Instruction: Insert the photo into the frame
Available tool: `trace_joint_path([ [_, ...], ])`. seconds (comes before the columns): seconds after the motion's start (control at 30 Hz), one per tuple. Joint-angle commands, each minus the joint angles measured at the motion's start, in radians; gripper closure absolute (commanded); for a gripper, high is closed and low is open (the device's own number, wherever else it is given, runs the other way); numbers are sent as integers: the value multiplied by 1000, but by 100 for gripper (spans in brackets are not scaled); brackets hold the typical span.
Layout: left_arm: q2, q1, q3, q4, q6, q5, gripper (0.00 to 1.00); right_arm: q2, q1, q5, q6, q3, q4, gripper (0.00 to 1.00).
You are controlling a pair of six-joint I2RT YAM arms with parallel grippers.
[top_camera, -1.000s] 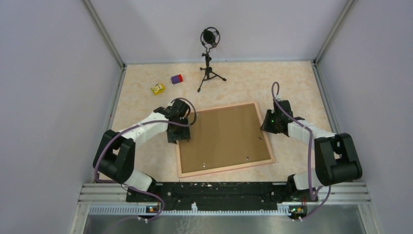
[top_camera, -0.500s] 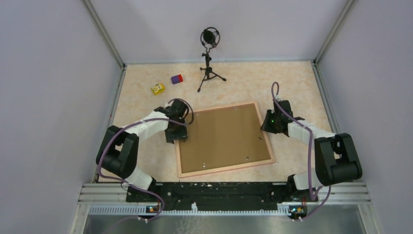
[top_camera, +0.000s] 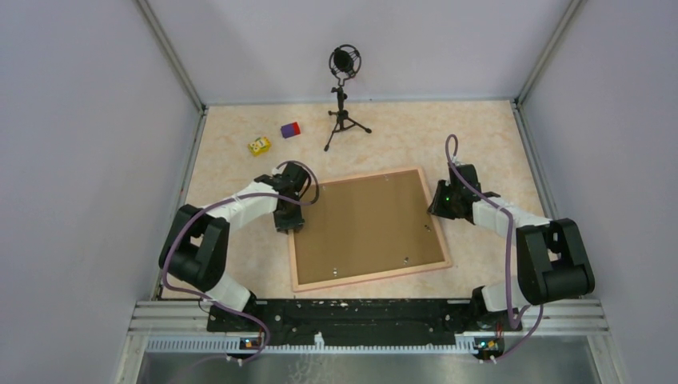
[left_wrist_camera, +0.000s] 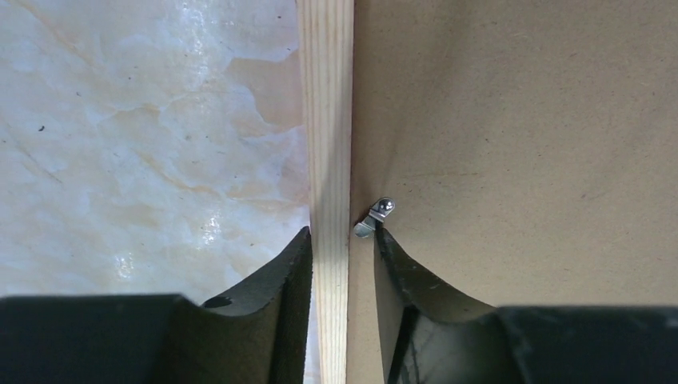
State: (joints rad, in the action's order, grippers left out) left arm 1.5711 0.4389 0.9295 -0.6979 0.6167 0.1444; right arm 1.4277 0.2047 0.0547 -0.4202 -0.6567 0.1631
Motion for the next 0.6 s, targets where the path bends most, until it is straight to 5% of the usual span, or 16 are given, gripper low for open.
trace_joint_path([
  [0.0,1,-11,-5,30,-10,75,67,18,12,12,2,8,-3,93],
  [0.3,-2,-51,-29,118,-23,45,83,9,12,15,4,13,-4,98],
  [0.57,68,-80,59,226,-11,18,86,-5,12,10,-19,41,-7,100],
])
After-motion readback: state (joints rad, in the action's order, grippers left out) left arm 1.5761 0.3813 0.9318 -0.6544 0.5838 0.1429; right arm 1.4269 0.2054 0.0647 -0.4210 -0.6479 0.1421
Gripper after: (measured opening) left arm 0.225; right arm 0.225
